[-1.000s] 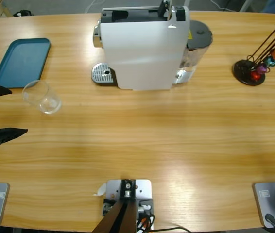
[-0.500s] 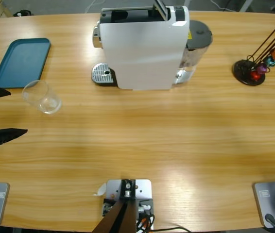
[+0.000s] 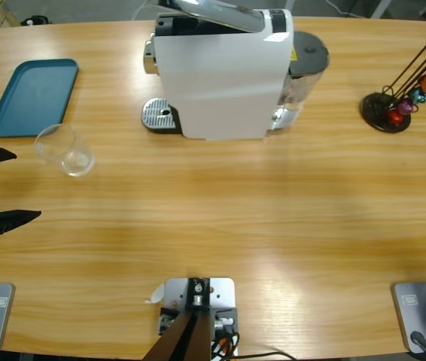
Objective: Pour coffee
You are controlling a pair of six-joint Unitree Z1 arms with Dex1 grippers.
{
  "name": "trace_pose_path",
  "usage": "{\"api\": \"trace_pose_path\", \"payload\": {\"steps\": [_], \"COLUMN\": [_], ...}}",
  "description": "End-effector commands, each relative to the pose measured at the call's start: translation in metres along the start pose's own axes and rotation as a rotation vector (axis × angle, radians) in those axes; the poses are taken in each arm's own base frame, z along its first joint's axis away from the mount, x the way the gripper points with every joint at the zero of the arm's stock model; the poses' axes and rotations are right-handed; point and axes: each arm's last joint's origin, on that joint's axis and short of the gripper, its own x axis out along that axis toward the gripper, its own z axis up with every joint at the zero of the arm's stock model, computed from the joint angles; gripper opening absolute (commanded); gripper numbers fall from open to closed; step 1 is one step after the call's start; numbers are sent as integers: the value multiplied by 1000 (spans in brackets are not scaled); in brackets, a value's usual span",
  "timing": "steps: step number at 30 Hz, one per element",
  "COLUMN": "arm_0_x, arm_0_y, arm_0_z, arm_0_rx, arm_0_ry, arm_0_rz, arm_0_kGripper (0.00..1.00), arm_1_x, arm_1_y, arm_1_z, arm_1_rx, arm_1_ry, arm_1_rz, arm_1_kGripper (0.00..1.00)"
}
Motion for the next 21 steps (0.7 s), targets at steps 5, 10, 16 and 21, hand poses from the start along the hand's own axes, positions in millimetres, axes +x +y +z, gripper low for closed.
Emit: {"api": "trace_pose_path", "payload": {"steps": [5,10,16,21], "arm_0_x": [8,9,11,14], "arm_0_y": [-2,-2,-2,-2], "arm_0_z": [-8,-8,-9,-6], "arm_0_rx": [-4,-5,-11,-11], "arm_0_ry": [22,26,32,29], "arm_0_rz": [-2,-1,-2,-3], "arm_0_kGripper": [1000,1000,1000,1000], "arm_1_x": [106,125,131,122], "arm_1_y": [-18,-25,-39,-37], "arm_1_z": [-39,-29,-3,-2], "arm_1_rx": [-47,-46,-21,-32], "arm_1_ry": [299,287,260,260], "arm_1_rz": [-172,-180,-195,-206], "arm_1_kGripper": [0,0,0,0]}}
